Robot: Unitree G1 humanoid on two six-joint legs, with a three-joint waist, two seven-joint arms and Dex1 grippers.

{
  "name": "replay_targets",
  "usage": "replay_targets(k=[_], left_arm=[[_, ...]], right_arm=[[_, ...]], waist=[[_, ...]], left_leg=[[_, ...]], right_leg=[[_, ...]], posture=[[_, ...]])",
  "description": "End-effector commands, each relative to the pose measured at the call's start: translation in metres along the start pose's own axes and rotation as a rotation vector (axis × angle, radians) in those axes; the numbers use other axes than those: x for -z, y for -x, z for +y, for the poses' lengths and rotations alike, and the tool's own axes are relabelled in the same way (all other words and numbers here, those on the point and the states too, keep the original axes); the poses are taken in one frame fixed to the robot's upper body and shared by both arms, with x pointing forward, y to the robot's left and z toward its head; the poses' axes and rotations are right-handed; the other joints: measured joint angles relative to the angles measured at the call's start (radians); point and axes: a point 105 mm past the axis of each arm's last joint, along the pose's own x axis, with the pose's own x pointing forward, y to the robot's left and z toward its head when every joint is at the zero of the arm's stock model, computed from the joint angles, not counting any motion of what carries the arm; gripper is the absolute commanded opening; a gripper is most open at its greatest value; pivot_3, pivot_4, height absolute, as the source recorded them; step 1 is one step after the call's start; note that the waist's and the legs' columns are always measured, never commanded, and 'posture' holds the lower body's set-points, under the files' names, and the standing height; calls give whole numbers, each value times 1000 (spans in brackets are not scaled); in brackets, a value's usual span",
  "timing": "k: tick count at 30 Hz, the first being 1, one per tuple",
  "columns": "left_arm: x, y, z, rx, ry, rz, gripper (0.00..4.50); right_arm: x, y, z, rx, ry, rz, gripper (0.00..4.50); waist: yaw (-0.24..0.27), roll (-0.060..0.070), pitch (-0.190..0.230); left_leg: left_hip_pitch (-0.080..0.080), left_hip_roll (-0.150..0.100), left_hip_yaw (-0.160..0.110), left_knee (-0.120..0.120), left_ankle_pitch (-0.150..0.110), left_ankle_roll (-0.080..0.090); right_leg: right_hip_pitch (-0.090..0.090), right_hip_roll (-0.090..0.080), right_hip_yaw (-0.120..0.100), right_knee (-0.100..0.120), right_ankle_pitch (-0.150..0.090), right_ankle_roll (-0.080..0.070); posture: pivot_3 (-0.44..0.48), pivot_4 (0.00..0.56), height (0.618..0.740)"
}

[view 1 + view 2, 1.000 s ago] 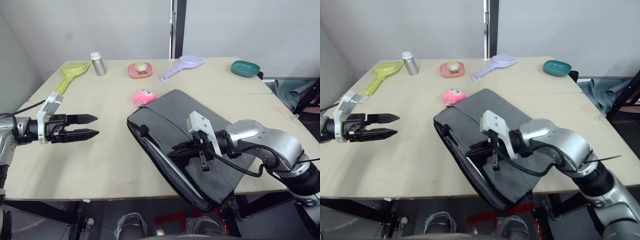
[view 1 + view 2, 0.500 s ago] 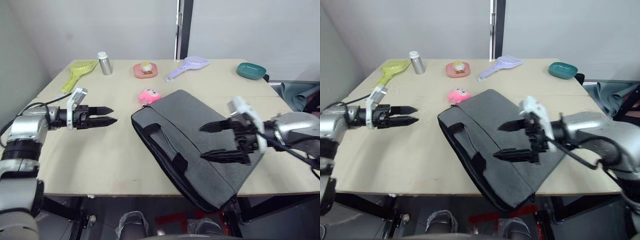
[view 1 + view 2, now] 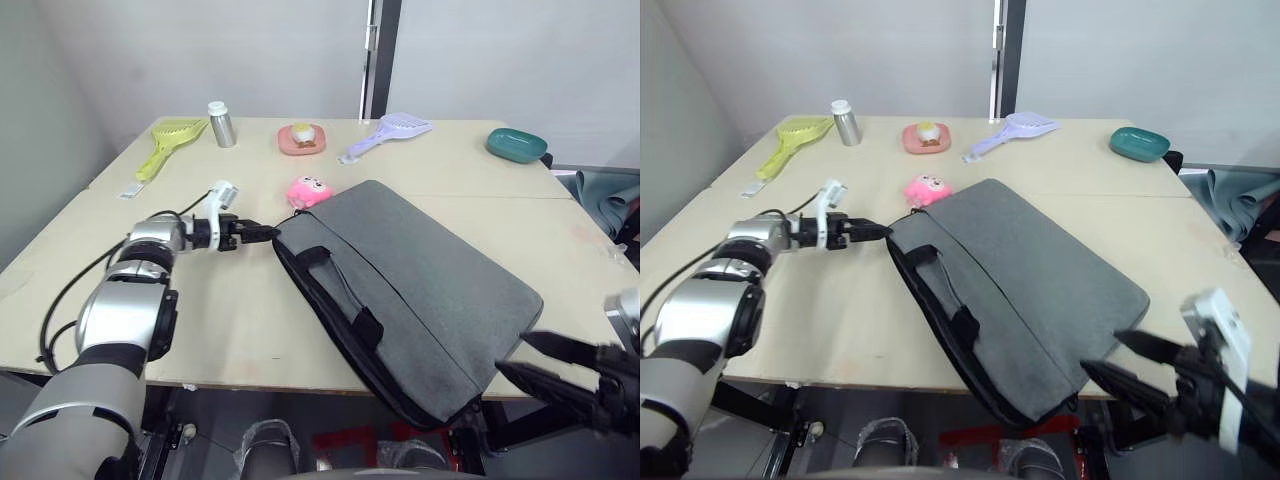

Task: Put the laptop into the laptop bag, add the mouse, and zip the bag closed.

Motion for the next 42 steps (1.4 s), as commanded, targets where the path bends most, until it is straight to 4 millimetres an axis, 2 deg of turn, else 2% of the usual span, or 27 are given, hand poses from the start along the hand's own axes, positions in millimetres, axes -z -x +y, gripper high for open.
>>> replay_targets(k=[1,5,8,11,14,17,19,23,27,30,32,37,41,42], left_arm=[[-20,-11,-8,0,-5,-60,4500],[-11,-22,-16,51,8,-21,4500],[-3,-24,-18,73,2,11,3721],[-5,-21,-19,88,3,10,2610],[-6,-16,-18,89,-17,19,1551],[-10,-11,-14,72,-27,3,488],[-14,-7,-11,54,-21,-21,32],[-25,5,-18,136,16,-87,32],[-22,11,-21,188,59,-96,32],[-14,13,-20,196,75,-79,32],[-7,15,-17,192,84,-65,32],[-5,21,-16,195,102,-81,32],[-3,22,-15,189,113,-86,32],[-3,21,-15,190,113,-88,6]], right_arm=[[3,8,8,38,10,-28,4475],[12,11,11,66,-12,-24,4475],[17,14,16,82,-42,-32,4500],[19,13,22,68,-114,-85,4500],[27,10,20,78,-208,-112,4500],[39,4,5,120,-308,-115,4500],[45,-1,-5,139,-349,-106,4500],[53,-27,-15,90,-389,-51,4500],[50,-46,-26,67,-419,-50,4500],[58,-55,-32,77,-416,12,4500],[60,-55,-35,86,-403,37,4500],[49,-43,-36,64,-401,1,4500],[50,-47,-35,54,-399,8,4500],[51,-50,-35,50,-399,13,4241]], waist=[[-4,0,0],[-8,0,0],[-5,0,1],[-5,0,0],[-6,0,0],[-7,0,1],[-9,0,1],[-18,1,1],[-21,2,2],[-21,2,2],[-19,2,2],[-10,2,2],[-10,2,2],[-10,2,2]], left_leg=[[0,0,0,0,0,0],[0,0,-1,-2,0,0],[0,0,-1,-5,0,0],[-2,-1,-1,-9,0,0],[-3,-1,-2,-12,0,0],[-2,-1,-2,-14,0,-1],[-2,-1,-2,-14,0,-1],[0,-1,-2,-14,0,-1],[0,-1,-2,-14,0,-1],[-2,-2,-2,-14,0,-1],[-3,-1,-3,-14,0,-1],[-3,-1,-3,-13,0,-1],[-1,-1,-3,-13,0,-1],[-1,-1,-3,-13,0,-1]], right_leg=[[0,0,-1,0,0,1],[0,0,-1,-3,-1,2],[0,0,-2,-5,-1,3],[1,0,-4,-10,-1,3],[1,0,-5,-13,-1,3],[1,0,-6,-15,-1,4],[1,-1,-6,-15,-1,4],[2,0,-6,-13,-1,3],[2,0,-6,-12,-1,3],[1,-1,-6,-13,0,3],[1,0,-8,-13,-1,2],[2,-1,-8,-12,-1,1],[2,-1,-7,-11,-1,1],[2,-1,-7,-11,-1,1]], posture=[[0,150,740],[0,150,740],[0,150,740],[0,150,740],[0,150,740],[0,150,740],[0,150,740],[0,150,740],[0,150,740],[0,150,740],[0,150,740],[0,150,740],[0,150,740],[0,150,740]])
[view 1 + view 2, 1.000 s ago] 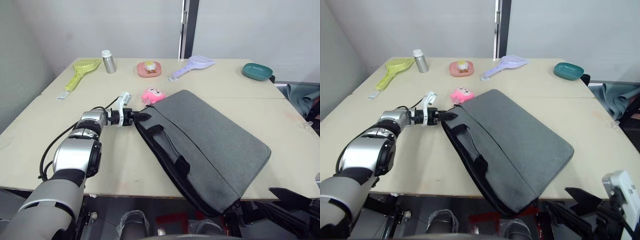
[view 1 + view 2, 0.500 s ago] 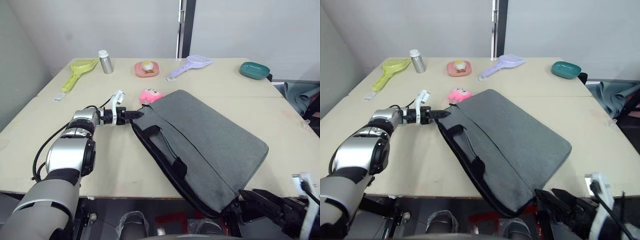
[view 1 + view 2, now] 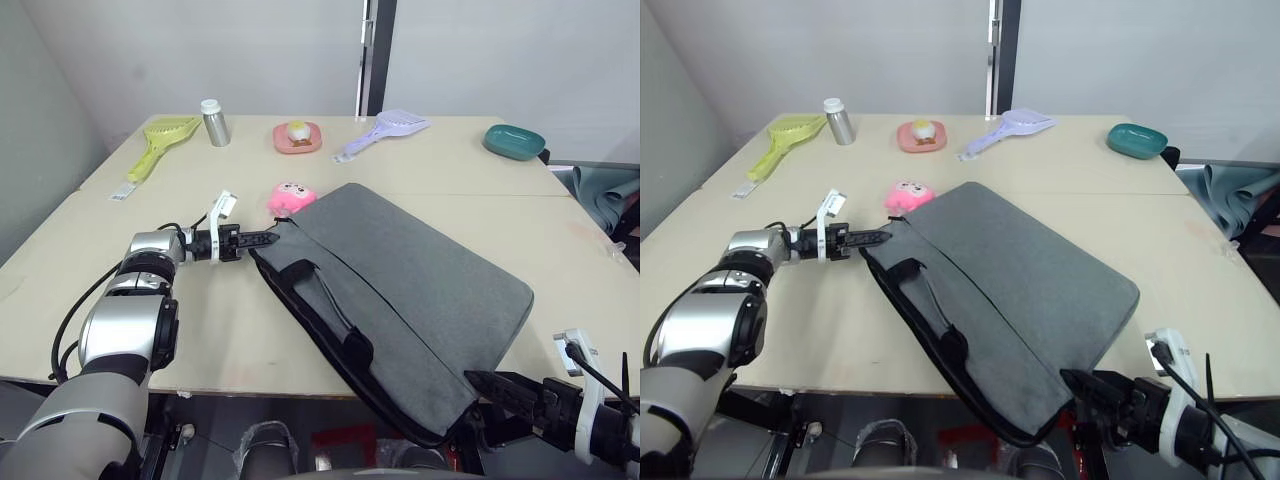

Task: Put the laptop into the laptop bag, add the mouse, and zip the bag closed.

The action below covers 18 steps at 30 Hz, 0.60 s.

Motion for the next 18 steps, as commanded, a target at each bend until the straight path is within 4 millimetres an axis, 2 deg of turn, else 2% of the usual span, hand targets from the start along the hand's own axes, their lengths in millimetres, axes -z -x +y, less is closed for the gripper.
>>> replay_targets(k=[1,5,10,18], left_arm=[[-16,7,-6,23,-39,-58,0],[-18,7,-7,32,-39,-70,0],[-19,9,-6,25,-41,-78,0],[-21,8,-8,30,-44,-90,0]], right_arm=[[1,-4,2,-13,23,28,3954],[5,6,-7,27,25,63,2656],[9,14,-14,43,7,77,2656],[2,-14,-8,-38,-8,45,2656]], waist=[[0,0,0],[2,0,0],[2,0,0],[-3,0,0]], left_leg=[[0,0,0,0,0,0],[1,0,0,0,0,0],[0,0,0,0,0,0],[2,0,0,0,0,0]], right_leg=[[0,0,0,0,0,0],[1,0,0,0,0,0],[1,0,0,-1,0,0],[2,0,0,0,0,0]], posture=[[0,150,740],[0,150,740],[0,150,740],[0,150,740]])
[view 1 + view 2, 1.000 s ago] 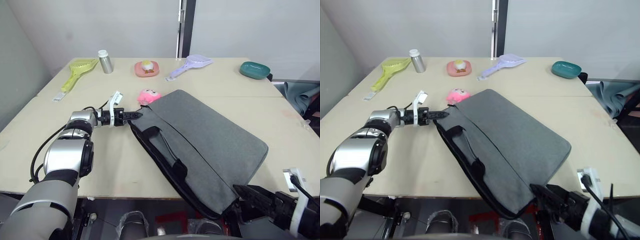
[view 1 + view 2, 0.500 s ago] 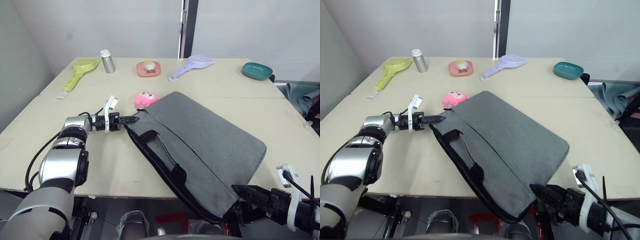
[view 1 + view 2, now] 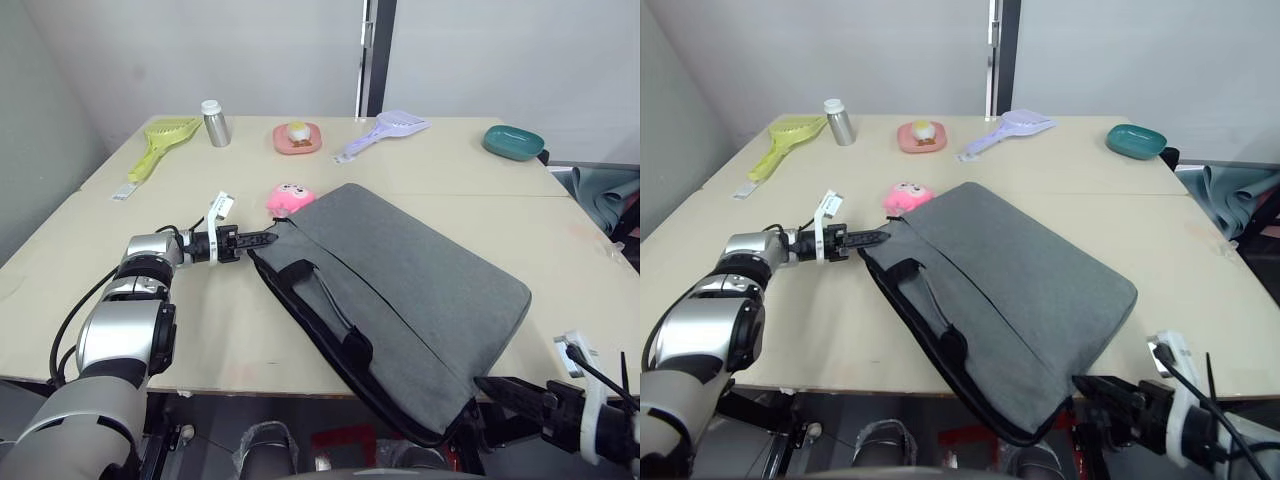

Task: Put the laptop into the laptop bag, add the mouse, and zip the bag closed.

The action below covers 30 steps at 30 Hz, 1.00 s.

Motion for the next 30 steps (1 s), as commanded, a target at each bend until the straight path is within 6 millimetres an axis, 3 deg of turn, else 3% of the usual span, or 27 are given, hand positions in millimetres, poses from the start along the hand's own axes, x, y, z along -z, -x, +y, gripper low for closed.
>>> replay_targets(k=[1,3,12,19,25,30], left_arm=[[-21,5,-9,31,-64,-65,0],[-21,6,-8,26,-65,-68,0],[-24,12,-6,8,-70,-83,0],[-25,17,-5,-3,-72,-97,0],[-32,45,-25,59,-123,-102,0],[-18,70,-42,30,-179,-53,0]], right_arm=[[1,-9,2,-27,-15,3,2656],[1,-13,3,-34,-14,8,2656],[-18,-11,10,-96,17,-65,50],[-39,-13,-2,-43,70,-81,50],[-108,-28,3,6,326,-130,50],[-137,-61,2,69,473,-37,50]], waist=[[-3,0,0],[-6,0,0],[-12,0,0],[-12,0,0],[-38,2,1],[-54,2,2]], left_leg=[[0,0,0,0,0,0],[0,0,0,0,0,0],[0,0,0,0,0,0],[0,0,0,0,0,0],[-1,0,1,2,0,0],[-6,1,1,0,1,-1]], right_leg=[[0,0,0,0,0,0],[0,0,0,0,0,0],[1,0,0,0,0,0],[1,0,0,0,0,-1],[-1,1,1,2,1,-1],[-6,2,0,2,0,-4]], posture=[[0,150,740],[0,150,740],[0,150,740],[0,150,740],[0,150,740],[0,150,740]])
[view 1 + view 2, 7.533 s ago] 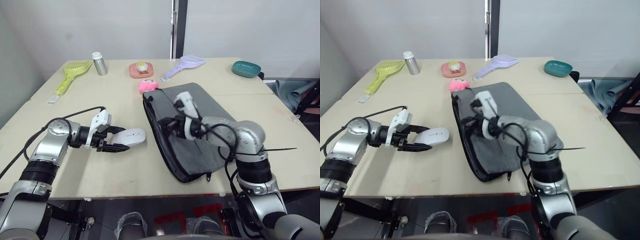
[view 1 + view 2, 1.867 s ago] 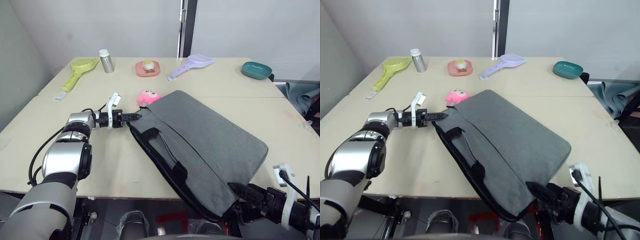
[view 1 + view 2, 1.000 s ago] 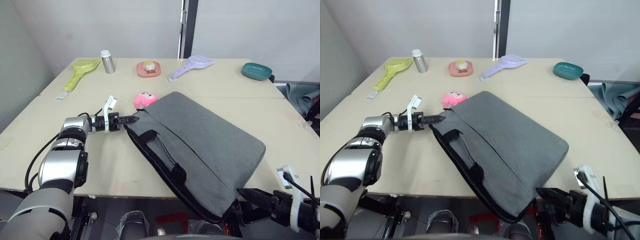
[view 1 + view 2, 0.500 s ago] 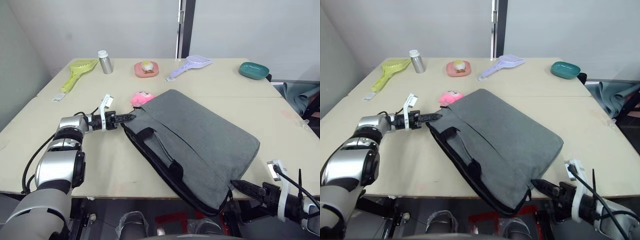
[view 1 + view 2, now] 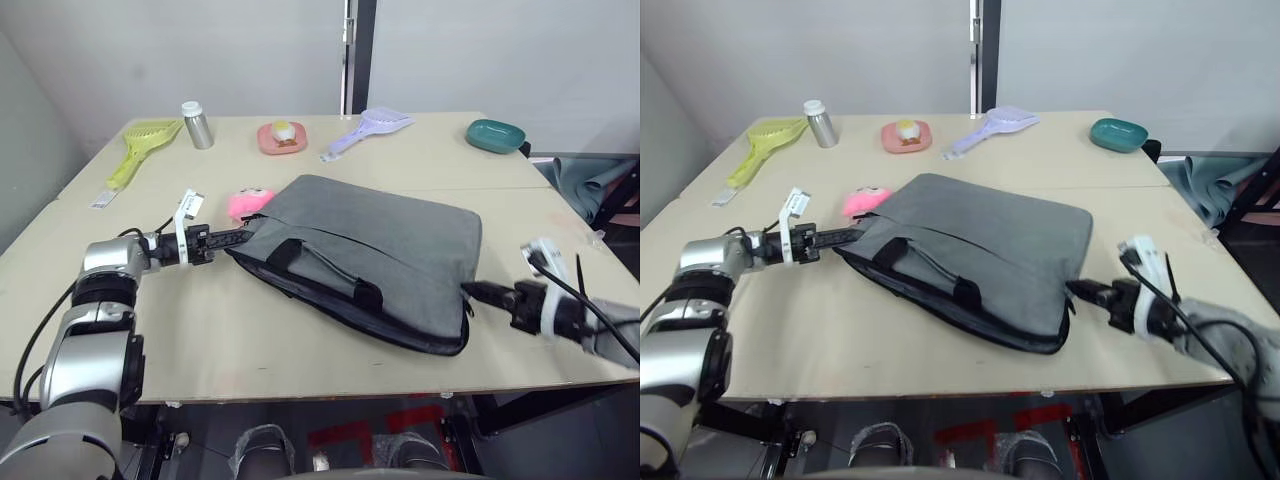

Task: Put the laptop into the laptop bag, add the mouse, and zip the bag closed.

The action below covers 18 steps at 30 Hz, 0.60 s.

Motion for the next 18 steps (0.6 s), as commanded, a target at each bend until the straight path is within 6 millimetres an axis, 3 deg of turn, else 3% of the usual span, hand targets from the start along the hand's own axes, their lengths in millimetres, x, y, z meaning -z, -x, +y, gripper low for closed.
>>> replay_targets(k=[1,7,12,18], left_arm=[[-12,19,-29,45,-107,-20,0],[14,39,-35,-40,-96,-14,0],[26,47,-25,-128,-74,-32,0],[41,40,-29,-97,-49,-16,0]], right_arm=[[-22,-20,-2,11,135,37,50],[-42,-57,8,-64,312,103,50],[-61,-79,12,-106,392,97,50],[-64,-79,8,-138,422,115,50]], waist=[[-1,0,0],[4,0,0],[8,0,0],[5,0,0]], left_leg=[[0,0,0,0,0,0],[-8,0,-3,2,4,7],[-9,0,-6,9,3,6],[-10,0,-7,17,-1,2]], right_leg=[[-1,0,0,0,0,-1],[-5,0,-4,0,-1,-1],[-5,-1,-5,6,0,-2],[-4,-1,-4,13,1,-3]], posture=[[0,150,740],[0,150,740],[0,150,740],[0,150,740]])
